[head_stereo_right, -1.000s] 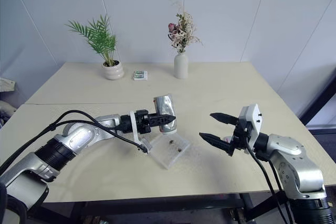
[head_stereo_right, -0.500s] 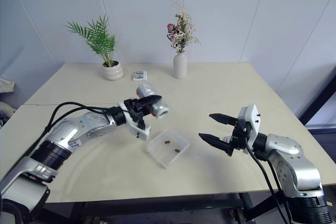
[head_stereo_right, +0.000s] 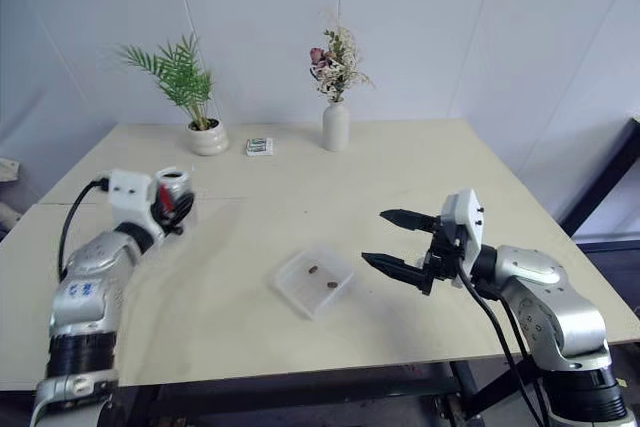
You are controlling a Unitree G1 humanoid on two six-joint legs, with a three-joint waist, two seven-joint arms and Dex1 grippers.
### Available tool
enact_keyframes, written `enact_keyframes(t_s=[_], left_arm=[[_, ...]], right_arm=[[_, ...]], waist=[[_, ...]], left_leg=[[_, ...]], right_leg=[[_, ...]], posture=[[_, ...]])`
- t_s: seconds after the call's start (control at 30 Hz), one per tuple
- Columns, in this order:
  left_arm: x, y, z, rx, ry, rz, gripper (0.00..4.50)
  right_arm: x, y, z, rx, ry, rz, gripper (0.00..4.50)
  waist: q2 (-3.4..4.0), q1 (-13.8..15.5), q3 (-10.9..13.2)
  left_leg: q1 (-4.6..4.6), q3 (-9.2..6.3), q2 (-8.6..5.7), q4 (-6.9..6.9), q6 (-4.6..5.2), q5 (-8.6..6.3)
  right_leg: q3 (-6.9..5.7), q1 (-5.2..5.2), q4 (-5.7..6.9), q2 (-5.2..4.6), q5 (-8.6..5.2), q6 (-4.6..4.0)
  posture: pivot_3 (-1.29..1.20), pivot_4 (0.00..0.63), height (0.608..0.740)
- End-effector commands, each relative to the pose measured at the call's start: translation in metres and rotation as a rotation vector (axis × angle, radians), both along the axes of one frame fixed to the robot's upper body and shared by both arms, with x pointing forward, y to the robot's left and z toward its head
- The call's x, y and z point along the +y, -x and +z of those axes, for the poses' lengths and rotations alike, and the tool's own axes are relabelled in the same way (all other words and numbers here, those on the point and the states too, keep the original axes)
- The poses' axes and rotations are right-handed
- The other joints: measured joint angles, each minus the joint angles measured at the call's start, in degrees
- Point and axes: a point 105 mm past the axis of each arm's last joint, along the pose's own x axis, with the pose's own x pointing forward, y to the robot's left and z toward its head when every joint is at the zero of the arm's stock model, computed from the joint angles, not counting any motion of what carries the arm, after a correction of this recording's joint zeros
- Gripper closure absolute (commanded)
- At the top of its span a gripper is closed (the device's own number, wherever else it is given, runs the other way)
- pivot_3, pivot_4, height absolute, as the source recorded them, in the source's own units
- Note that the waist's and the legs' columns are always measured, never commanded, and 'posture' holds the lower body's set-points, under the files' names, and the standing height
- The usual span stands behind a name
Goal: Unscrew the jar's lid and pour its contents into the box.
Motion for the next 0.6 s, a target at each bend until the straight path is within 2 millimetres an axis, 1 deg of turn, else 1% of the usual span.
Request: enact_keyframes(t_s=[0.03, 0.1, 0.17, 0.2, 0.23, 0.33, 0.43, 0.57, 0.6], left_arm=[[0.027, 0.013, 0.008, -0.090, -0.030, 0.099, 2.48], [0.041, 0.014, -0.008, -0.049, -0.009, 0.152, 2.48], [0.046, 0.014, -0.021, -0.039, 0.056, 0.146, 2.48], [0.046, 0.014, -0.023, -0.044, 0.072, 0.140, 2.48], [0.046, 0.014, -0.022, -0.056, 0.052, 0.144, 2.48], [0.038, 0.013, -0.023, -0.099, 0.075, 0.109, 2.48], [0.035, 0.012, -0.032, -0.075, 0.065, 0.093, 2.48], [0.037, 0.013, -0.034, -0.078, 0.070, 0.104, 2.48], [0.035, 0.015, -0.033, -0.091, 0.076, 0.082, 2.48]], right_arm=[[0.008, 0.008, 0.013, -0.041, -0.014, 0.041, 0.02], [0.009, 0.010, 0.013, -0.040, -0.013, 0.048, 0.02], [0.011, 0.011, 0.013, -0.037, -0.009, 0.052, 0.02], [0.011, 0.011, 0.012, -0.036, -0.008, 0.052, 0.02], [0.011, 0.012, 0.012, -0.034, -0.007, 0.053, 0.02], [0.013, 0.013, 0.012, -0.034, -0.006, 0.054, 0.02], [0.014, 0.014, 0.012, -0.034, -0.007, 0.054, 0.02], [0.015, 0.013, 0.013, -0.035, -0.010, 0.052, 0.02], [0.015, 0.013, 0.013, -0.035, -0.012, 0.052, 0.02]], waist=[[-0.07, 0.2, 0.0], [-0.14, 0.5, -0.1], [-0.17, 0.8, -0.1], [-0.17, 0.9, -0.1], [-0.17, 1.0, -0.1], [-0.21, 1.5, -0.1], [-0.23, 1.7, -0.1], [-0.23, 1.5, -0.1], [-0.23, 1.5, -0.1]], left_leg=[[0.00, -0.03, 0.01, -0.01, 0.00, 0.00], [-0.02, -0.04, 0.00, 0.00, 0.00, 0.00], [-0.03, -0.04, 0.00, 0.01, 0.00, 0.00], [-0.02, -0.03, 0.00, 0.01, 0.00, 0.00], [-0.04, -0.03, 0.00, -0.01, 0.00, 0.00], [-0.06, -0.01, 0.00, -0.07, 0.00, 0.00], [-0.06, -0.01, 0.01, -0.13, -0.01, -0.02], [-0.05, -0.01, 0.02, -0.17, -0.03, -0.05], [-0.05, -0.01, 0.02, -0.17, -0.03, -0.05]], right_leg=[[-0.03, 0.00, 0.00, 0.00, -0.01, -0.02], [-0.05, 0.00, -0.01, 0.00, -0.01, -0.05], [-0.05, 0.02, -0.10, -0.01, 0.00, -0.05], [-0.05, 0.05, -0.19, -0.01, 0.00, -0.05], [-0.06, 0.07, -0.33, -0.01, 0.00, -0.05], [-0.06, 0.08, -0.44, -0.03, 0.01, -0.05], [-0.08, 0.08, -0.45, -0.03, 0.02, -0.06], [-0.08, 0.07, -0.45, -0.03, 0.01, -0.06], [-0.08, 0.07, -0.45, -0.03, 0.01, -0.06]], posture=[[0.00, 0.150, 0.740], [0.00, 0.150, 0.740], [0.00, 0.150, 0.740], [0.00, 0.150, 0.740], [0.00, 0.150, 0.740], [0.00, 0.150, 0.740], [0.00, 0.150, 0.740], [0.00, 0.150, 0.740], [0.00, 0.150, 0.740]])
